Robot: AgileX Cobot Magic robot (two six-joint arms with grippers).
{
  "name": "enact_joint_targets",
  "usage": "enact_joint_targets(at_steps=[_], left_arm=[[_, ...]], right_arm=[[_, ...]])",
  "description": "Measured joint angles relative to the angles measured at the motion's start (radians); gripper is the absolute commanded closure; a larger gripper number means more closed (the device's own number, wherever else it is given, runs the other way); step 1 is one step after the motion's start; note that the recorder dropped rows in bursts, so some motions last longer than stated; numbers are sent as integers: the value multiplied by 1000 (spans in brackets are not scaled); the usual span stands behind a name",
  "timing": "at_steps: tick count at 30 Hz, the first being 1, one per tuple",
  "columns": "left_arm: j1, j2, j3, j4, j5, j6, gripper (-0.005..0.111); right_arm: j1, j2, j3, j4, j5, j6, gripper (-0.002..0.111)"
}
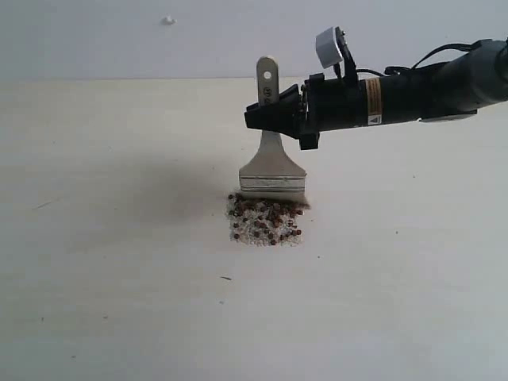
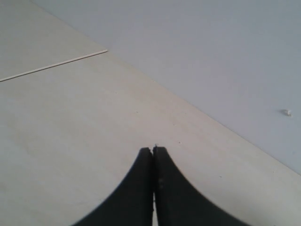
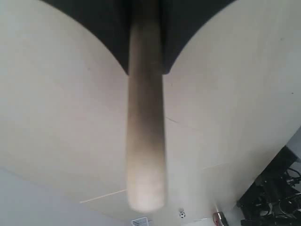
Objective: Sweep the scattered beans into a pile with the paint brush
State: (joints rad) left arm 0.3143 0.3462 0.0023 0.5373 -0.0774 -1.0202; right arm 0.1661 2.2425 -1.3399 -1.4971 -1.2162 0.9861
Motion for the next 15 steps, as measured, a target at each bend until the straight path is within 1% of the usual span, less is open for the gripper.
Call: enact_joint_targets(at_steps=[15], left_arm=[[0,0,0,0,0,0,107]], right_arm=[[1,-25,0,19,1,-6,108]])
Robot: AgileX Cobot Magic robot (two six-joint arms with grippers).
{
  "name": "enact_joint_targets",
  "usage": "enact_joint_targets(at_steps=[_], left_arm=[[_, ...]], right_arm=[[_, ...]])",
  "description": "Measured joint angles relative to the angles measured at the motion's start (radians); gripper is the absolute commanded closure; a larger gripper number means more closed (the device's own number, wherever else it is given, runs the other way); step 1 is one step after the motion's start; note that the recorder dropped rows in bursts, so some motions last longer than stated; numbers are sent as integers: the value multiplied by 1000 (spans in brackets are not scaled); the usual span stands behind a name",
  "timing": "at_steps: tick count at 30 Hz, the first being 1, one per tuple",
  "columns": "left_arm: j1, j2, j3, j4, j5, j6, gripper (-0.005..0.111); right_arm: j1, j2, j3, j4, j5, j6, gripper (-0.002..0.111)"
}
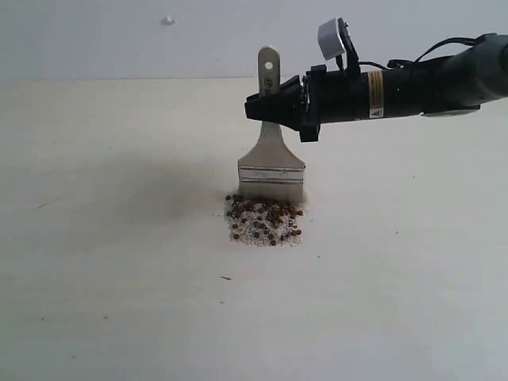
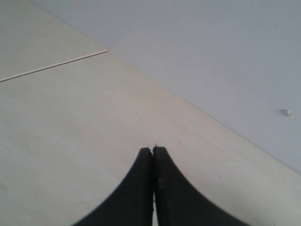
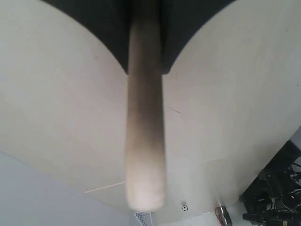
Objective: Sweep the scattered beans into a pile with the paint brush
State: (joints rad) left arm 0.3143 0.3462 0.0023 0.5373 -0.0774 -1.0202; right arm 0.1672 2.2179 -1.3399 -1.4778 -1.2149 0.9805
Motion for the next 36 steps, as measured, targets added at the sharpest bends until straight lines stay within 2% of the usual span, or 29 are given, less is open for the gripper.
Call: enact_joint_targets(at_steps=[11,20,23,30,36], left_arm=[[0,0,0,0,0,0,107],[0,0,0,0,0,0,107],[0,0,0,0,0,0,107],[0,0,0,0,0,0,107],[0,0,0,0,0,0,107]], right_arm=[[0,-70,0,-12,0,-3,108],[0,-47,-3,17,0,-85,108],[0,-33,-45,14,0,-81,108],[0,23,-223,-70,-2,65,108],[25,74,-278,-96,0,97,108]])
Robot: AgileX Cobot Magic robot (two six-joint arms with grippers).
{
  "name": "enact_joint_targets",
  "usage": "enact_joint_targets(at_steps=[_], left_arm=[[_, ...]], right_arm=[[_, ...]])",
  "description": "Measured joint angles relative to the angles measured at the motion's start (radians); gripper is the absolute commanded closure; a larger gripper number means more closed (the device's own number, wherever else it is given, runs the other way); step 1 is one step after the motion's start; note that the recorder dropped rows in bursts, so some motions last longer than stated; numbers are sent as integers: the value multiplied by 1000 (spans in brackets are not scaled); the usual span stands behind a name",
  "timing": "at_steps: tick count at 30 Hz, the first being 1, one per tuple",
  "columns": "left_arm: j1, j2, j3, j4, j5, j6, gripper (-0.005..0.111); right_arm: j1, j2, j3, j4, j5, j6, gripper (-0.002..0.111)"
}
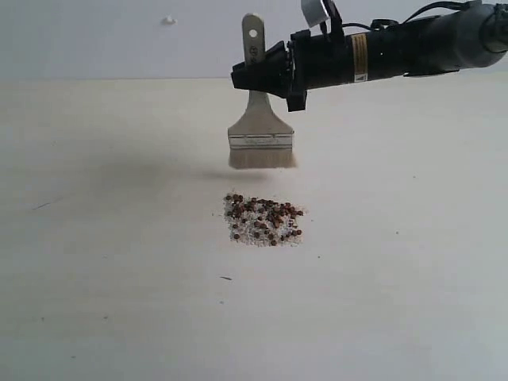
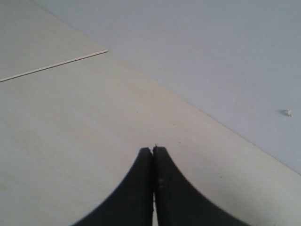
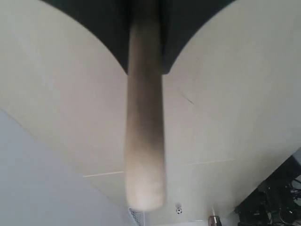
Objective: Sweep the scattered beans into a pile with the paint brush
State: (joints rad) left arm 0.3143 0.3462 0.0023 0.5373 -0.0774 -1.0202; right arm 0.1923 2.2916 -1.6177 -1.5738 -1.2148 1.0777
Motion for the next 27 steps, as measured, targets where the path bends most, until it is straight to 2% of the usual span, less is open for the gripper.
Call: enact_joint_targets(at_steps=[11,27], left_arm=[[0,0,0,0,0,0,107],[0,0,0,0,0,0,107]], right_arm=[[51,70,-105,-54,0,52,108],[51,87,-112,-150,-12,188,108]])
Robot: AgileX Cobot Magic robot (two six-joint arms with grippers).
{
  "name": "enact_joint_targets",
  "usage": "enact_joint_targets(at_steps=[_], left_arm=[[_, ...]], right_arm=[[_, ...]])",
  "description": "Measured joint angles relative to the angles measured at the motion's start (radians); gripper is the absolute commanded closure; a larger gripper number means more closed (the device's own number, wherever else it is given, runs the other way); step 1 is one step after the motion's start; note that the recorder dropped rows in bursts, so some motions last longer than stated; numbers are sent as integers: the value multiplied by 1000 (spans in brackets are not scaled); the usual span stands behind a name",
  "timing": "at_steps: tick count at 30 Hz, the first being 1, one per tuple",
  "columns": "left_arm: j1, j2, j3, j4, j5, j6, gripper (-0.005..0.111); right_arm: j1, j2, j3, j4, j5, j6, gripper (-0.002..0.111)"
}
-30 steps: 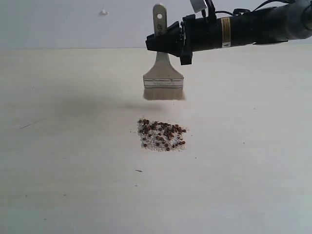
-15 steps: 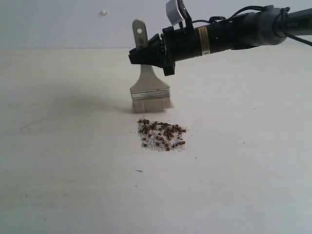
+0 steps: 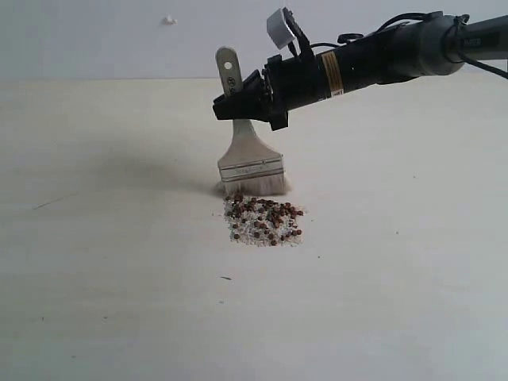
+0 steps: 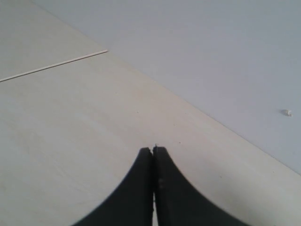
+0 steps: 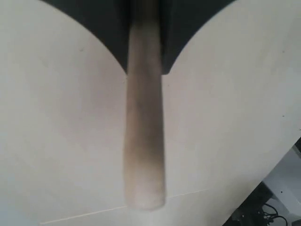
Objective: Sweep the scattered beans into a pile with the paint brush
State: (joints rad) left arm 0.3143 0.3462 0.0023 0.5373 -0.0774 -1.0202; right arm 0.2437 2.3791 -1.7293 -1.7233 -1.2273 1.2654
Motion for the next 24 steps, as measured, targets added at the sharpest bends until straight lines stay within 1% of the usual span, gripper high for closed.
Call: enact_joint_targets(at_steps=[17,24], left_arm=[[0,0,0,0,0,0,107],[0,0,0,0,0,0,107]], right_arm=[[0,-52,0,-28,7,161,108],[0,-54,0,-27,7,127,108]])
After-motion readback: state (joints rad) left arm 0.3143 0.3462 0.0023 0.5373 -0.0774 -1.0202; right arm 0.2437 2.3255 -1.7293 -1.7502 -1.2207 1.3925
